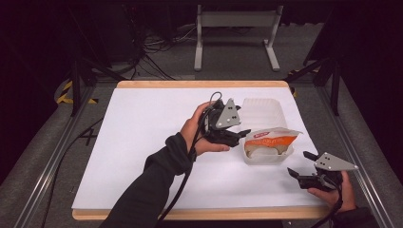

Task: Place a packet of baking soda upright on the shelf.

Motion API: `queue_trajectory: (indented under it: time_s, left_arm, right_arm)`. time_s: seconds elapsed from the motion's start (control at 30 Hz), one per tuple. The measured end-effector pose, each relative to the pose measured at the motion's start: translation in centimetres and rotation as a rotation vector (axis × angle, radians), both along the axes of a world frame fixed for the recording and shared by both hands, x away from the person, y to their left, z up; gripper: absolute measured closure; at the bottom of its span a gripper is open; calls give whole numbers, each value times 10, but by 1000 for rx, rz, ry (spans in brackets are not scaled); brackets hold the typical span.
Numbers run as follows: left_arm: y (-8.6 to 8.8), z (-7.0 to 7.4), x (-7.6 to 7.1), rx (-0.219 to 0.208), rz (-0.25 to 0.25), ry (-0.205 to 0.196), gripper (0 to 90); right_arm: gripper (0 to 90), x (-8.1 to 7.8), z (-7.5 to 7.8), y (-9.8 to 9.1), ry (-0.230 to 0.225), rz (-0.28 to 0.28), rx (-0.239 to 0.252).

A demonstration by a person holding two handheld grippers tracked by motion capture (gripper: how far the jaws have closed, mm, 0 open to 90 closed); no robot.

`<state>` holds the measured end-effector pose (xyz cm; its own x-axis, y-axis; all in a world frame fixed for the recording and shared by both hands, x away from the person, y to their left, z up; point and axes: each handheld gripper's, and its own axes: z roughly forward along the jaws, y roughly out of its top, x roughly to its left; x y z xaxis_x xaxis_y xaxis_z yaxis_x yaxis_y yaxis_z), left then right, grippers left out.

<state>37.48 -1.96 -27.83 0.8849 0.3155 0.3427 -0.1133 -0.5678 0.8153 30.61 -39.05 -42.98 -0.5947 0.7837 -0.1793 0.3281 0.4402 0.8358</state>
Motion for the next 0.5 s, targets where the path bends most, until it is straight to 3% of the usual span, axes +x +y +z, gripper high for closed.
queue_trajectory:
  time_s: [0.3,0.5]
  left_arm:
    - [27,-25,-8,52,48,-15,250]
    - [52,-43,-5,72,91,4,219]
  right_arm:
    - [156,0,0,2,0,4,-5]
    - [156,0,-1,2,1,6,-5]
